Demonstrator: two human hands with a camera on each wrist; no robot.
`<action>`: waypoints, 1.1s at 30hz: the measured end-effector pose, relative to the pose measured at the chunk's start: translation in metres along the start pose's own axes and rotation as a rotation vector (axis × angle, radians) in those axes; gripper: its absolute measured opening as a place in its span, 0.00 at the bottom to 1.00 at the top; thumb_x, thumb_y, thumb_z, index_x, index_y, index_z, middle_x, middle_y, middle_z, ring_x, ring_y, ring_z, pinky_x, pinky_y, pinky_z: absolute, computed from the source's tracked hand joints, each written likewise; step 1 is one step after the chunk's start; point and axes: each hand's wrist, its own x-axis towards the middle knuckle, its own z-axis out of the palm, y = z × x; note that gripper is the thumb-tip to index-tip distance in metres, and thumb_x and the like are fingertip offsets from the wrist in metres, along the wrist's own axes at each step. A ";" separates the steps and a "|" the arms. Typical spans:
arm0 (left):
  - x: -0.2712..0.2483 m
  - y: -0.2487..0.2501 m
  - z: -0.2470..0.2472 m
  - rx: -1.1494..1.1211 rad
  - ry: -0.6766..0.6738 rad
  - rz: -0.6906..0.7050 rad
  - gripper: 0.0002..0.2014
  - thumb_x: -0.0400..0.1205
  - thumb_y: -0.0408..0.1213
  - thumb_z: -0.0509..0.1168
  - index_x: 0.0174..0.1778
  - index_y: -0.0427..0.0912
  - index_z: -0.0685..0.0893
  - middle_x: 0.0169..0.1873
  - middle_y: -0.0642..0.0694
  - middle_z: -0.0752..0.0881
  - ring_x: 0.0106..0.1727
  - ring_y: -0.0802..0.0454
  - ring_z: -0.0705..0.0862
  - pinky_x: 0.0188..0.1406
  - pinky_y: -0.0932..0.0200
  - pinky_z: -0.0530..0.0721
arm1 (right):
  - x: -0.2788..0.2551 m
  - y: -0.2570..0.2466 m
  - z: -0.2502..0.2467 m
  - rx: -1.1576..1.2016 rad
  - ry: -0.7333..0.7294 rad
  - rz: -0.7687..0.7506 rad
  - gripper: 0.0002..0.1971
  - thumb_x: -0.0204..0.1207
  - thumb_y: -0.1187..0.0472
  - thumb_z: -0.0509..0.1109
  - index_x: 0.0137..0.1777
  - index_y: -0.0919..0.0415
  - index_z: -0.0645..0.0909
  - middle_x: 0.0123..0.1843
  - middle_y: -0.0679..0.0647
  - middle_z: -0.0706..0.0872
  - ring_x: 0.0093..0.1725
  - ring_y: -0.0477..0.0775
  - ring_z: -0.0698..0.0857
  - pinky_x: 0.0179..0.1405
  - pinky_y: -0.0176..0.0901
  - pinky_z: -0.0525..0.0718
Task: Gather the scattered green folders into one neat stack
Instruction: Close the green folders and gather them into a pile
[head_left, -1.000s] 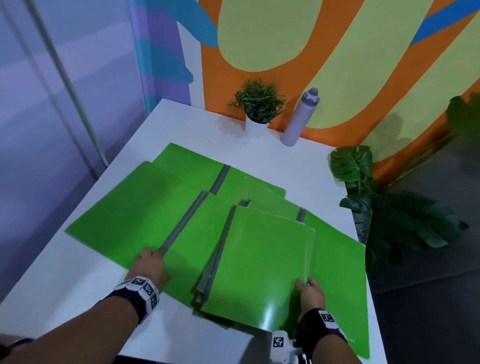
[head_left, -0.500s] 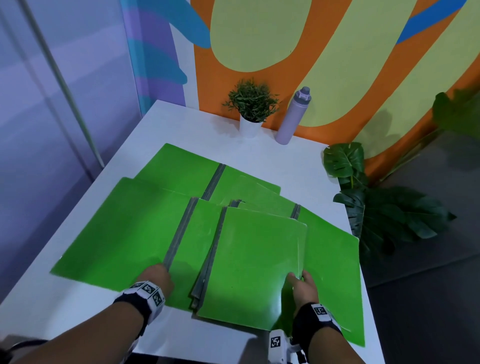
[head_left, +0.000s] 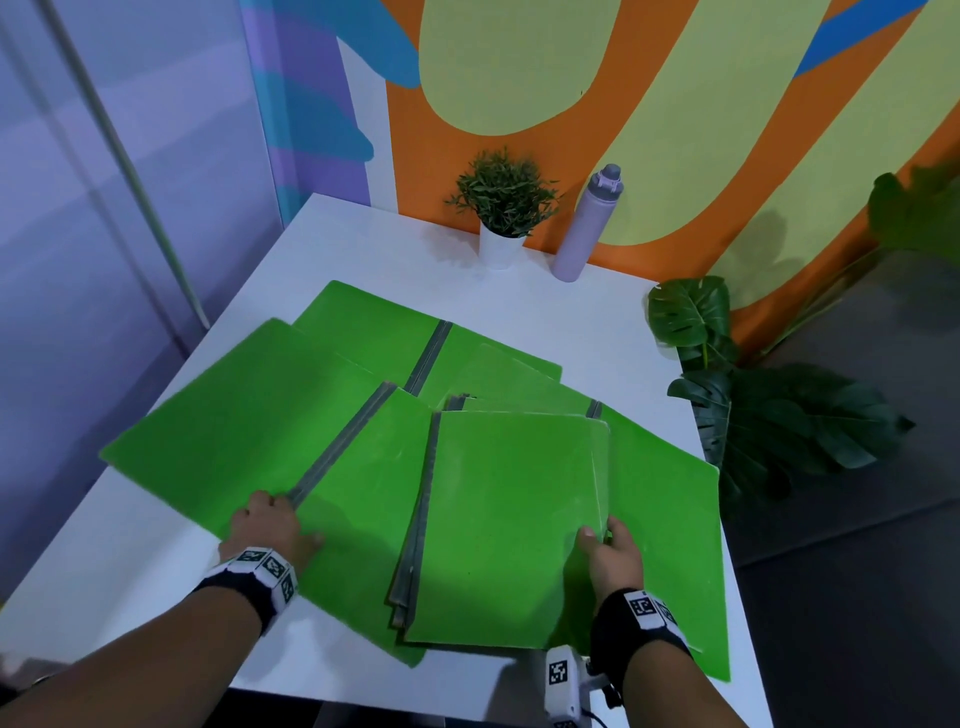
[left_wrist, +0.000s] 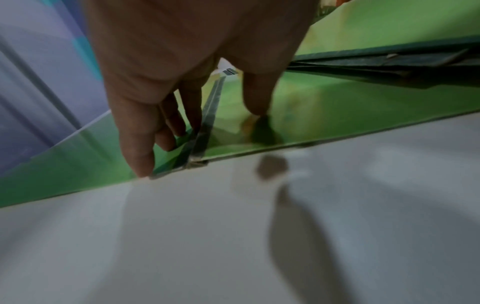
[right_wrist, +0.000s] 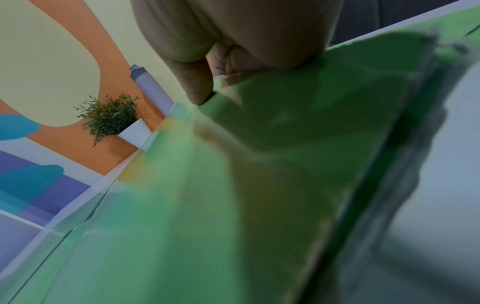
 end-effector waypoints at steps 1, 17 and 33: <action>-0.001 0.001 0.001 0.014 -0.029 -0.006 0.37 0.73 0.58 0.70 0.72 0.38 0.71 0.61 0.40 0.75 0.64 0.42 0.77 0.63 0.43 0.84 | 0.000 -0.001 0.001 0.005 -0.003 0.004 0.29 0.81 0.62 0.64 0.81 0.56 0.60 0.83 0.60 0.61 0.79 0.68 0.62 0.73 0.68 0.66; -0.020 0.044 -0.130 -0.510 0.344 0.118 0.09 0.83 0.34 0.60 0.55 0.34 0.73 0.41 0.34 0.80 0.42 0.34 0.80 0.46 0.41 0.79 | 0.012 -0.037 -0.025 0.304 0.082 0.000 0.29 0.79 0.65 0.66 0.79 0.50 0.65 0.82 0.55 0.65 0.80 0.65 0.63 0.76 0.70 0.57; -0.065 0.060 -0.114 -1.135 -0.204 0.288 0.24 0.86 0.38 0.56 0.78 0.57 0.62 0.78 0.46 0.68 0.81 0.43 0.62 0.81 0.35 0.58 | -0.007 -0.048 0.015 0.416 -0.194 -0.022 0.32 0.79 0.63 0.64 0.81 0.49 0.57 0.84 0.52 0.59 0.82 0.61 0.56 0.76 0.70 0.51</action>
